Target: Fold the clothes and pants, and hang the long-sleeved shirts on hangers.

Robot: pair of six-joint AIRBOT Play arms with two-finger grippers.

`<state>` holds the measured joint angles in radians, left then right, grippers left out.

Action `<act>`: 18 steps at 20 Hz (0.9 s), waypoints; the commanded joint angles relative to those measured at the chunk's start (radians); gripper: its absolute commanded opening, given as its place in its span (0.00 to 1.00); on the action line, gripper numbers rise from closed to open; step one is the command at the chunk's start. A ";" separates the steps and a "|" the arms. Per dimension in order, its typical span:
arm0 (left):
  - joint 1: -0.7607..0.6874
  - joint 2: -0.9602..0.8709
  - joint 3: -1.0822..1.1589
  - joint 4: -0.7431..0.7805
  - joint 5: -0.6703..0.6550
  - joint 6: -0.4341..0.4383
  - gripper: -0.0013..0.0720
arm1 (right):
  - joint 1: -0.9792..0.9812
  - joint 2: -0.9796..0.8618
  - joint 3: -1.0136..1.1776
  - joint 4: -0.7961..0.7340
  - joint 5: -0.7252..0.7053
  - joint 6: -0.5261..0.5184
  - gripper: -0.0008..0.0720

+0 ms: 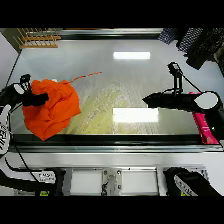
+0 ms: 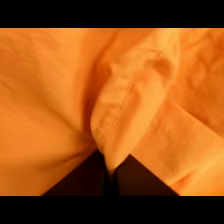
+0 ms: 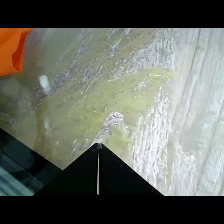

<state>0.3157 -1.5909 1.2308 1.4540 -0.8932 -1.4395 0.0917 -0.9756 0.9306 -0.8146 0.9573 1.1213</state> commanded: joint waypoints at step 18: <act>-1.018 0.133 0.183 -0.108 -0.143 -0.134 0.82 | -0.386 0.041 0.004 -0.008 0.070 -0.007 0.04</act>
<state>-0.7052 -1.4609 1.4124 1.3037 -1.0515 -1.4700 -0.2035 -0.9337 0.9340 -0.7319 0.9741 1.1107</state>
